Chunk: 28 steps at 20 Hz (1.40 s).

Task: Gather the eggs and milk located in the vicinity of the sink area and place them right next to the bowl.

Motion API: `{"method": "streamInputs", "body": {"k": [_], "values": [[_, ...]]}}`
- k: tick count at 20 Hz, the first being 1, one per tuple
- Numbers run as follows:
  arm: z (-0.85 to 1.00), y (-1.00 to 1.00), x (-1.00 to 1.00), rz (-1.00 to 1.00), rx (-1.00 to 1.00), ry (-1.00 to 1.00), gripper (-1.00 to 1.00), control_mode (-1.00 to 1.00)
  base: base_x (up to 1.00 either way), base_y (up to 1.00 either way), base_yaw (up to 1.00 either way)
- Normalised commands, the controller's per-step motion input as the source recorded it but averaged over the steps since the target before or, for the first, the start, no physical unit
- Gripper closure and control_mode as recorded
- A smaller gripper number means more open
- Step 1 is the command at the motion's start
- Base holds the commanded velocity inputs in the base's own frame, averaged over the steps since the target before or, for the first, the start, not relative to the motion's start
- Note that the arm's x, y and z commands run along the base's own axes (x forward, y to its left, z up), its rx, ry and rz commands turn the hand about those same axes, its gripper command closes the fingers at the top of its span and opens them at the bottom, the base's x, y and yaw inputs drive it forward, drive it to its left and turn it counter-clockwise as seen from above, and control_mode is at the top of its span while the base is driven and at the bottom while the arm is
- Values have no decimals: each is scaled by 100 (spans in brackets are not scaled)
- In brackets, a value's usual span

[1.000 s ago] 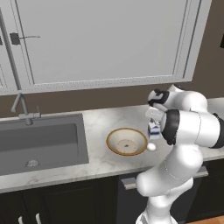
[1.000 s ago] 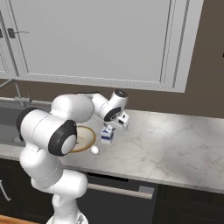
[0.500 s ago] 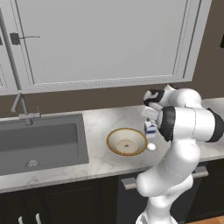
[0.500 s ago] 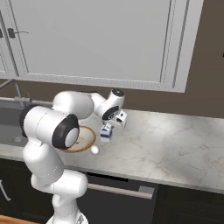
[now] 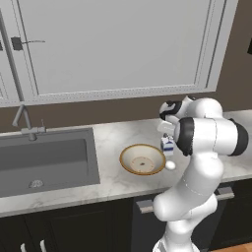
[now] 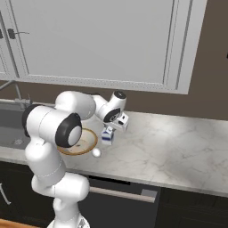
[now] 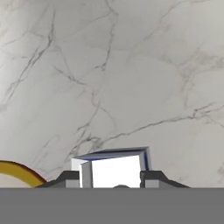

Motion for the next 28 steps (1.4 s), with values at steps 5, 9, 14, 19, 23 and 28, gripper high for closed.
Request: {"method": "streamInputs", "body": {"k": [5, 9, 14, 19, 23, 28], "values": [[-18, 0, 0, 0, 0, 0, 100, -100, 0, 0, 0], [-4, 3, -11, 2, 0, 0, 100, -100, 0, 0, 0], [-7, 1, -9, 4, 0, 0, 100, -100, 0, 0, 0], [-14, 9, -18, 5, 0, 0, 100, -100, 0, 0, 0], [-21, 14, -20, 6, 0, 0, 100, -100, 0, 0, 0], [-10, 11, -19, 5, 0, 0, 100, -100, 0, 0, 0]]}}
